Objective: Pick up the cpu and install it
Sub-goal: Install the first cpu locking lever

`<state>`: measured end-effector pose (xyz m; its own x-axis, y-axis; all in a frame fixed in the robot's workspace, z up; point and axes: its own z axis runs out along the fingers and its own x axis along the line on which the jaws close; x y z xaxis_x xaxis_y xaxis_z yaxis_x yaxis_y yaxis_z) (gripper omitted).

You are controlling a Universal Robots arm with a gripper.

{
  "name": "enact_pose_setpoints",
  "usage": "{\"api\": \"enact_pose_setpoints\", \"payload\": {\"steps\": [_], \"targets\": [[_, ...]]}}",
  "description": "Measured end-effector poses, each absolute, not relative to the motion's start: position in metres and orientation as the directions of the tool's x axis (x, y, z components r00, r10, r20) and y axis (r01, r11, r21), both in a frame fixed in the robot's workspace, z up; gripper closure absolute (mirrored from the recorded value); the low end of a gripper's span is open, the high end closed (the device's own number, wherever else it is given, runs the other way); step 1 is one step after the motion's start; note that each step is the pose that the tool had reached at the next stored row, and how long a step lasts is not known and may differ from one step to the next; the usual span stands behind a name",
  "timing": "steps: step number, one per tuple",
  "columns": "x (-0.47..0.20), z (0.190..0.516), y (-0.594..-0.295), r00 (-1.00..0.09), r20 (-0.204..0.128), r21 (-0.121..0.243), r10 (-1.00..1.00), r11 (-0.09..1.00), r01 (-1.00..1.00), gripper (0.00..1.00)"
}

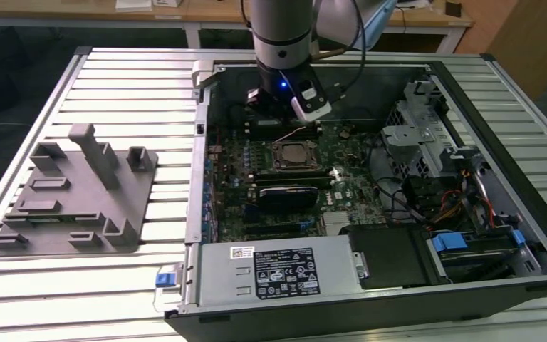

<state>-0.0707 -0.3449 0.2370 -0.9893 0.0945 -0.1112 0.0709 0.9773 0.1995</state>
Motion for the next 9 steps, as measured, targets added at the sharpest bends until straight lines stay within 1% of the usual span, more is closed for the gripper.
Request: {"api": "enact_pose_setpoints", "payload": {"steps": [9], "targets": [[-0.0701, 0.2315, -0.3440, -0.977, -0.112, 0.199, 0.182, 0.967, 0.157, 0.89]]}}
